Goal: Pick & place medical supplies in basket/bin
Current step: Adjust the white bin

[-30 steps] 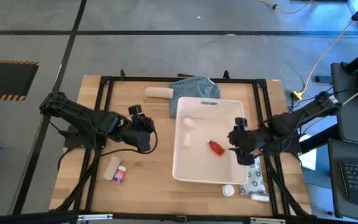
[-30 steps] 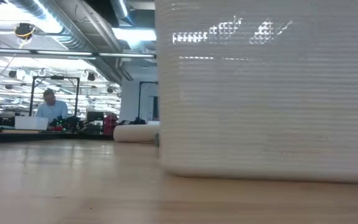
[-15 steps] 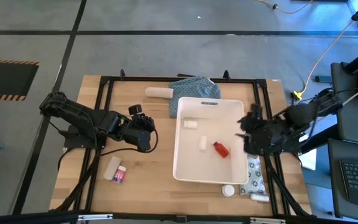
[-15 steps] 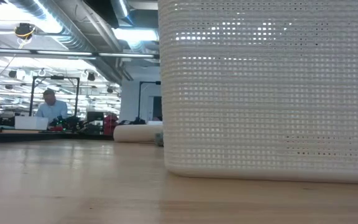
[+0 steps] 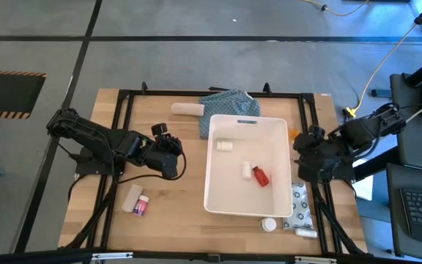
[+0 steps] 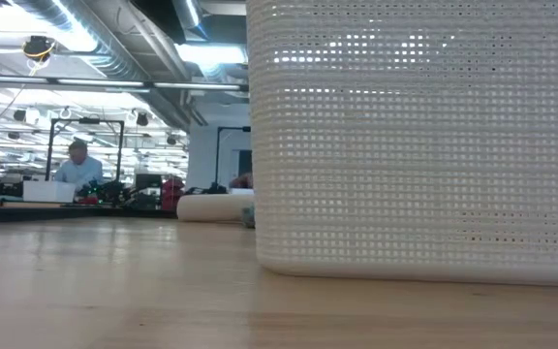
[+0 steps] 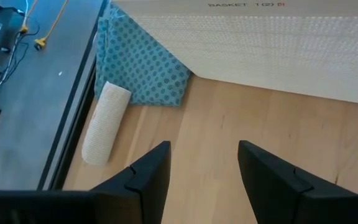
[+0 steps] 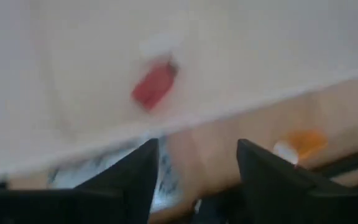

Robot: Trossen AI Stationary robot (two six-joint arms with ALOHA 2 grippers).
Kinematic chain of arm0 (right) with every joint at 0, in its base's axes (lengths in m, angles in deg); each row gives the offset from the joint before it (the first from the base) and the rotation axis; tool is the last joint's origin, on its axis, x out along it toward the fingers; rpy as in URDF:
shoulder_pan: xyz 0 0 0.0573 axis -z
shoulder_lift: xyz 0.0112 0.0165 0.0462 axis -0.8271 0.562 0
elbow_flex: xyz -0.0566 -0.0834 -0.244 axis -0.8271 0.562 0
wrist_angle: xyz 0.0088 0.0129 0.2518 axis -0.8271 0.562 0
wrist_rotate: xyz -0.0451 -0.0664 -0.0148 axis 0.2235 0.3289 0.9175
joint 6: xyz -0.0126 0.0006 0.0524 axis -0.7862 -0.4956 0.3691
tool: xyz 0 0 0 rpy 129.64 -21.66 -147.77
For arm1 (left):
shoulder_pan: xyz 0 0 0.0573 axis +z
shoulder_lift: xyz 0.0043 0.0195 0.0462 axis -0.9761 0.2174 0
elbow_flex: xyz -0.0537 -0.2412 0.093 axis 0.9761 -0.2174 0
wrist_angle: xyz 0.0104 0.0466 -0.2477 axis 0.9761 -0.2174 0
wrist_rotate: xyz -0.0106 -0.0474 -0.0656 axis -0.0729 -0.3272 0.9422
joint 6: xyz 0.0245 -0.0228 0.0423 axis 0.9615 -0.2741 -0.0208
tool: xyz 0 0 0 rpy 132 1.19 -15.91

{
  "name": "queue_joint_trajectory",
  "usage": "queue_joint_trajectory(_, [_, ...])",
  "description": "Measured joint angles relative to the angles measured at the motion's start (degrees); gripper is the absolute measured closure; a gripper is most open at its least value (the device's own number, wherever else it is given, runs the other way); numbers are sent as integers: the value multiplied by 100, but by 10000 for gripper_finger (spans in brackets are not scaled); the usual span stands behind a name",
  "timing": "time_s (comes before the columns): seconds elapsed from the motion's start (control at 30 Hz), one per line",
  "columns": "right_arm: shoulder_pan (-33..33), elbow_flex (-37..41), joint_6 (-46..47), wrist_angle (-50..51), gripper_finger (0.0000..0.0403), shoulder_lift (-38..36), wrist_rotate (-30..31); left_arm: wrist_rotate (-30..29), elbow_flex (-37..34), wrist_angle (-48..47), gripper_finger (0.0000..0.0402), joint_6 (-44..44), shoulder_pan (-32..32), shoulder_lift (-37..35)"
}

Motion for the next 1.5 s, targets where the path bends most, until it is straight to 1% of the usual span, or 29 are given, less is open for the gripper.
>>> queue_joint_trajectory(0.13, [2,403,90,-22,215,7,-712,137,0,-1,222,0,-1,0])
queue_joint_trajectory(0.23, [3,744,239,-28,232,6,-1012,149,-2,1,222,0,-2,0])
queue_joint_trajectory(0.4, [5,1321,230,-55,262,35,-1010,143,0,21,222,-19,13,41])
queue_joint_trajectory(0.47, [5,1482,234,-70,275,34,-1008,299,0,28,223,-85,67,126])
queue_joint_trajectory(0.53, [5,1610,233,-76,288,33,-1007,582,0,25,230,-152,160,246])
queue_joint_trajectory(0.63, [5,1683,223,-140,307,32,-1004,829,0,24,252,-24,271,518])
queue_joint_trajectory(0.77, [5,1685,100,-452,331,32,-1000,1049,0,39,294,319,384,819])
queue_joint_trajectory(0.93, [22,1685,-479,-1467,363,30,-999,1078,-2,30,339,501,450,936])
queue_joint_trajectory(1.13, [114,1687,-1312,-2362,396,30,-1008,1071,0,1,371,501,450,868])
queue_joint_trajectory(1.3, [472,1687,-1445,-2373,396,57,-554,1084,-1,-3,384,501,450,855])
queue_joint_trajectory(1.5, [1046,1687,-2090,-2539,399,116,-475,1085,0,-5,392,503,450,855])
